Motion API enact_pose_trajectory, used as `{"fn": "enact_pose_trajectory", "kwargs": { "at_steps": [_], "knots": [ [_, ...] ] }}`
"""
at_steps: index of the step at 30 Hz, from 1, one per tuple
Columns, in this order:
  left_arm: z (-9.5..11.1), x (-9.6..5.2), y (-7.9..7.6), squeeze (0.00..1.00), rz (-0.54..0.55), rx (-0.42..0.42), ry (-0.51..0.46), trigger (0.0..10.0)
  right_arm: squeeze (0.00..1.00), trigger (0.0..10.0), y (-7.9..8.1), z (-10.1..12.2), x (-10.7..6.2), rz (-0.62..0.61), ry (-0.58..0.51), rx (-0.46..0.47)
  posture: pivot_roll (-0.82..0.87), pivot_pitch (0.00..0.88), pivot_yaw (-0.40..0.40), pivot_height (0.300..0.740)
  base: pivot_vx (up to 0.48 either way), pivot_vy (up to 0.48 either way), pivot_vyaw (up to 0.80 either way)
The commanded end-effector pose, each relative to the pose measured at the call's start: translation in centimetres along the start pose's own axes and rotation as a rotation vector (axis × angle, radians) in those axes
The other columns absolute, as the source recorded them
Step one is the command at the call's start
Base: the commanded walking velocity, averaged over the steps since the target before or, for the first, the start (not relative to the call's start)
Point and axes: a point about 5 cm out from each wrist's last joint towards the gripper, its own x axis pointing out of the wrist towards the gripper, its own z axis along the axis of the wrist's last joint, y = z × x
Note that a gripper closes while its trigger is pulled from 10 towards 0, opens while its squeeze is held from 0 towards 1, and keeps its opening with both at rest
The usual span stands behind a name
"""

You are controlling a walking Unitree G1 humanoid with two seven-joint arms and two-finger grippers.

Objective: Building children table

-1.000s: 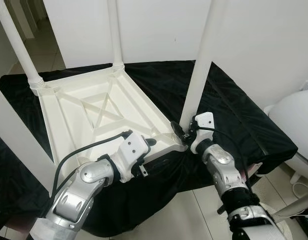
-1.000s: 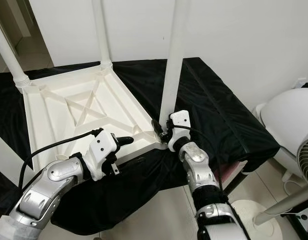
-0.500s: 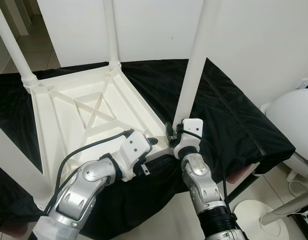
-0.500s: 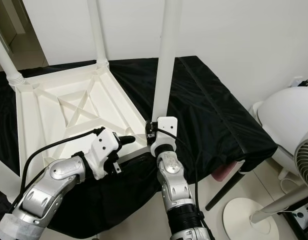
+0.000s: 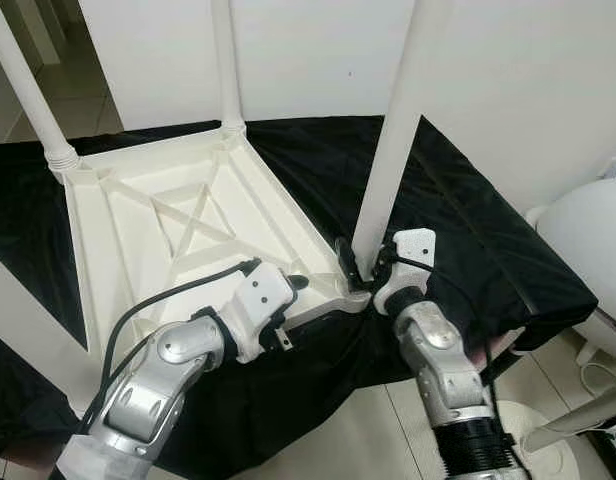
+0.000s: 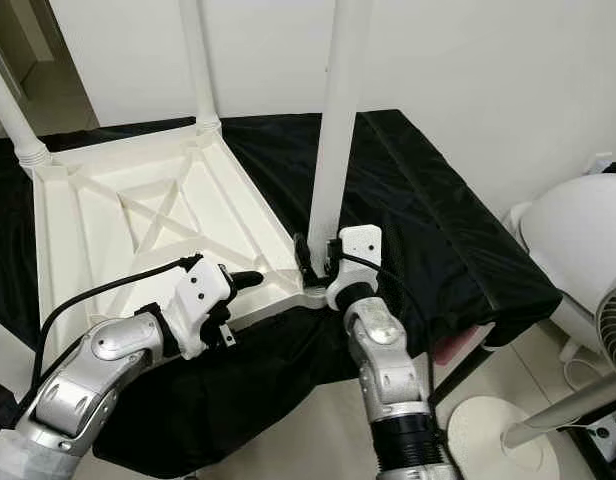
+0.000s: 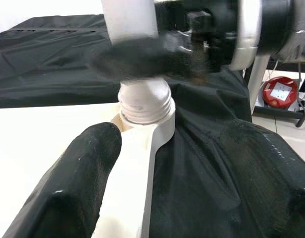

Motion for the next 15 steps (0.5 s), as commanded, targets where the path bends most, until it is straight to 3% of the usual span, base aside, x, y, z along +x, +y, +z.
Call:
{"fn": "enact_pose_trajectory", "kwargs": {
  "at_steps": [1,7,15],
  "knots": [
    [-0.1,0.0,0.4,0.00,0.014,0.014,0.007,10.0,0.00,10.0,-0.2,-0.1,0.2,0.061,0.014,0.010,0.09,0.038,-0.027,0.740,0.000,0.000,0.00],
    [0.2,0.0,0.7,0.00,0.026,0.022,0.003,10.0,0.00,10.0,-2.0,0.5,1.1,0.163,0.034,-0.051,0.09,0.054,-0.012,0.740,0.000,0.000,0.00],
    [0.1,-0.2,0.4,0.00,0.013,0.037,0.009,10.0,0.00,10.0,-1.7,-1.2,1.4,0.366,0.111,-0.080,0.11,0.045,-0.008,0.740,0.000,0.000,0.00]
  ]
}}
